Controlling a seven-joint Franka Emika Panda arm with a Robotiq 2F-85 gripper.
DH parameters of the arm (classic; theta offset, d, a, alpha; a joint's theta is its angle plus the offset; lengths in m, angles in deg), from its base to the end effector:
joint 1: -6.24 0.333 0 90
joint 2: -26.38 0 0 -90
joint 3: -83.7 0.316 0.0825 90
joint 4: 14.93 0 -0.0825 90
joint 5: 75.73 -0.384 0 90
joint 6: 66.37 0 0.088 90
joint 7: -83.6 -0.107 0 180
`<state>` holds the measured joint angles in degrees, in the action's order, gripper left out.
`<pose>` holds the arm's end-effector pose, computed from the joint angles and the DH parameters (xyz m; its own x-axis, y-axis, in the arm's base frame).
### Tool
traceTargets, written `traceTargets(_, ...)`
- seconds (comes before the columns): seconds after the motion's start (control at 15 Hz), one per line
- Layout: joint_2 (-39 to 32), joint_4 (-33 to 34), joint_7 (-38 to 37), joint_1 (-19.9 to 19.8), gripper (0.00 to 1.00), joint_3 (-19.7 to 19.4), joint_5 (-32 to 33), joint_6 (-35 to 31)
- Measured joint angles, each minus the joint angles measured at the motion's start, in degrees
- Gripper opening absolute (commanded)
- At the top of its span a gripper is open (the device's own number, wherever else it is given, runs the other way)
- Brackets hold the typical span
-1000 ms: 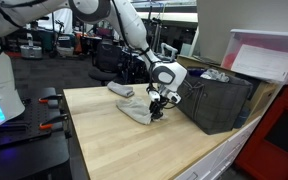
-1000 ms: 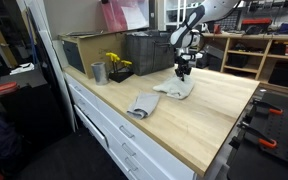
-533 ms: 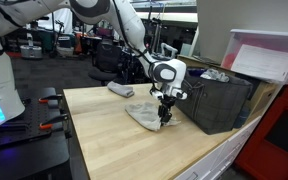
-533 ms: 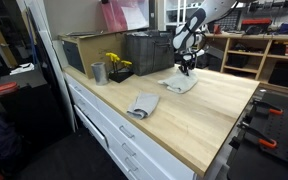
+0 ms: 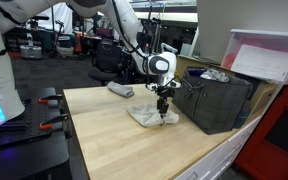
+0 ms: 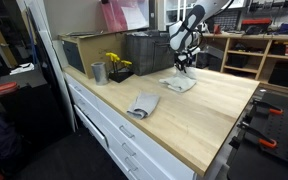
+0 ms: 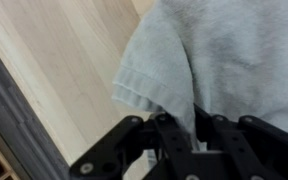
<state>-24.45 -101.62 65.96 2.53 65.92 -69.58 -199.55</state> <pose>0.6652 -0.2283 0.1505 0.8779 -0.4780 0.0263 -0.4612 -0.8298 0.3143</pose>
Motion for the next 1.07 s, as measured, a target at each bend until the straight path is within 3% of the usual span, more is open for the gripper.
traceTargets(0.4,4.11,-4.42,-2.05,4.94,0.04,0.48,0.30,-0.04)
traceTargets(1.07,5.29,-7.33,-3.52,9.67,0.04,3.78,0.31,-0.04)
